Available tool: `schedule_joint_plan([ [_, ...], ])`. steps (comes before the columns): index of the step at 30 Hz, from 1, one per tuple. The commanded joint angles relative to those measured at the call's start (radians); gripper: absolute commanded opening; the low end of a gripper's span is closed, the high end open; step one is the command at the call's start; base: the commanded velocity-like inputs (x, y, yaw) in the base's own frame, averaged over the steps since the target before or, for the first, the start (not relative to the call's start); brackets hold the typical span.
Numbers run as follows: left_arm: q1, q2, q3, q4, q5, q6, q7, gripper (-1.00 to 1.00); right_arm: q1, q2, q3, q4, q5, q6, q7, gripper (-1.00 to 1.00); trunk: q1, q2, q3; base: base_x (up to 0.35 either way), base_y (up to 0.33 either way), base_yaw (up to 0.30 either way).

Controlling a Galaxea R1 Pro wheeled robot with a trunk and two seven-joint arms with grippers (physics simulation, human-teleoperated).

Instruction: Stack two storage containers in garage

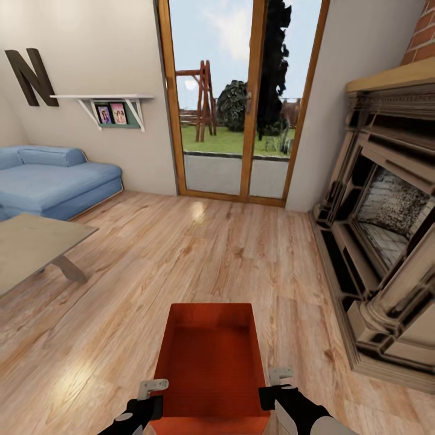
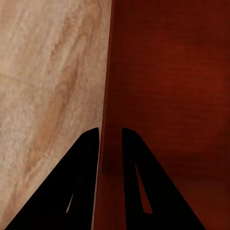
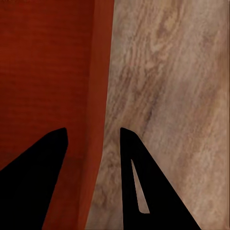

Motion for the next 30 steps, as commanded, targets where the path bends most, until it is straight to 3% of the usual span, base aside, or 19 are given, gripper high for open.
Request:
schedule_joint_plan([
  [1, 0.000, 0.001, -0.008, 0.001, 0.005, -0.004, 0.011, -1.00, 0.000, 0.000, 0.006, -0.002, 0.011, 0.008, -0.007, -1.00, -0.004, 0.007, 0.002, 0.000, 0.000, 0.000],
  [30, 0.000, 0.001, -0.009, 0.001, 0.005, -0.004, 0.011, -1.00, 0.000, 0.000, 0.004, -0.002, 0.011, 0.006, -0.007, -1.00, -0.115, 0.210, 0.093, 0.000, 0.000, 0.000],
])
